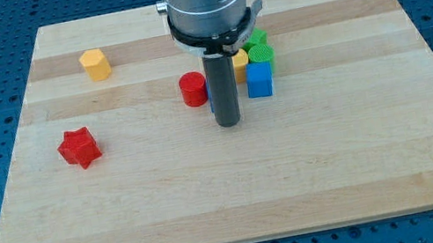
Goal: Move the blue cube below the yellow heart
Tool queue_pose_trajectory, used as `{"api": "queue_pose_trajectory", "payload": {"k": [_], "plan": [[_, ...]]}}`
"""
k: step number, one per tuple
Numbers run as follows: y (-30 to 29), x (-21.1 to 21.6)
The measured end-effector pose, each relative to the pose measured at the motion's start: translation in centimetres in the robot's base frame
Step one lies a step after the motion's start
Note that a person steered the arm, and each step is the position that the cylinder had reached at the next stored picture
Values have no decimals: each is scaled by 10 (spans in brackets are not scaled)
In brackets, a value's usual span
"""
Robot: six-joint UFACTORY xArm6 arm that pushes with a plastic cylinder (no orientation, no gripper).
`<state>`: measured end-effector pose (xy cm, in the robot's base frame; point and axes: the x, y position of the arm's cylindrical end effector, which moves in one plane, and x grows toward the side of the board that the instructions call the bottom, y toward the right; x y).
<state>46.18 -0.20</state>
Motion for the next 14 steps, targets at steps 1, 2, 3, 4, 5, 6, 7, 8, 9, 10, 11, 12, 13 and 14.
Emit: {"api": "queue_pose_trajectory", "payload": {"k": [1,2,3,4,5,6,7,8,9,10,11,12,13,14], "plan": [[0,-15],[0,-21],[0,-11],[26,21],[82,28],[135,16],[142,-10],[134,-27],[117,-38],[105,-37],[104,-30],[92,-30],[77,-30],[62,-30]]}}
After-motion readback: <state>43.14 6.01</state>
